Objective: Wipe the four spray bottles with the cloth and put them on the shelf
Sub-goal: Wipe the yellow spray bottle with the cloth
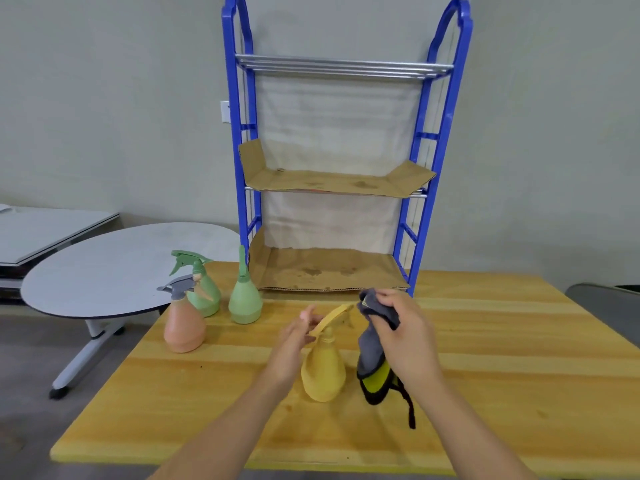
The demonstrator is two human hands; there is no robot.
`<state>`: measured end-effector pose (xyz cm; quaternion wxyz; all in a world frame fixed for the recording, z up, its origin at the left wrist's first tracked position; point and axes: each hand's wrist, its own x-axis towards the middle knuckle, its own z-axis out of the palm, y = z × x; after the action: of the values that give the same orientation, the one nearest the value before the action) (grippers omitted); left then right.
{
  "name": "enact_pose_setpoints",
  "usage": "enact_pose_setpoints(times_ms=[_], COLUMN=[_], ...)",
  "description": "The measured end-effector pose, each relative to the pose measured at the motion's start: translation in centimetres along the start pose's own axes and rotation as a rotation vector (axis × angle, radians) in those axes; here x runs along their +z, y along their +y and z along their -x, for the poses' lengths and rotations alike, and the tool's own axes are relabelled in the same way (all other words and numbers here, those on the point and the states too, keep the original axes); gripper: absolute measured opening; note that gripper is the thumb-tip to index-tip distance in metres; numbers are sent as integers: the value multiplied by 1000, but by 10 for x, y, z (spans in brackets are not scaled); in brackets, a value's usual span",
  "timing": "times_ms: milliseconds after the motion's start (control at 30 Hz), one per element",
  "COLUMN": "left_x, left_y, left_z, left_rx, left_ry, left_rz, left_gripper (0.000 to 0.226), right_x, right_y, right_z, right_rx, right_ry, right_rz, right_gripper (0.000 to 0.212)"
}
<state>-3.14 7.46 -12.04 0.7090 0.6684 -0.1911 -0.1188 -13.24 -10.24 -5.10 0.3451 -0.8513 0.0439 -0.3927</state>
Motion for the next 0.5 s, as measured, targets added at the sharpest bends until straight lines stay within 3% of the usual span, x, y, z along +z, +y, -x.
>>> enact_pose_setpoints(times_ms=[67, 133, 200, 400, 500], left_x=[-8, -12, -14, -16, -17], left_y=[-12, -23, -35, -40, -42], left_z=[10, 17, 16, 13, 9], left_rx=[-14, -54, -45, -11, 29], left_ry=[-109, -193, -194, -174, -171], left_rz=[-38, -246, -449, -459, -533], left_gripper=[75, 85, 78, 48, 57], right_x=[-1, 4, 13, 29, 26], right_y=[-11, -23, -32, -46, -47], right_z=[-10, -19, -27, -15, -22], right_rx=[-29, -38, -22, -183, -193], right_ry=[-26, -97, -180, -584, -632], right_rz=[-30, -19, 49, 175, 180], right_gripper=[32, 29, 25, 24, 20])
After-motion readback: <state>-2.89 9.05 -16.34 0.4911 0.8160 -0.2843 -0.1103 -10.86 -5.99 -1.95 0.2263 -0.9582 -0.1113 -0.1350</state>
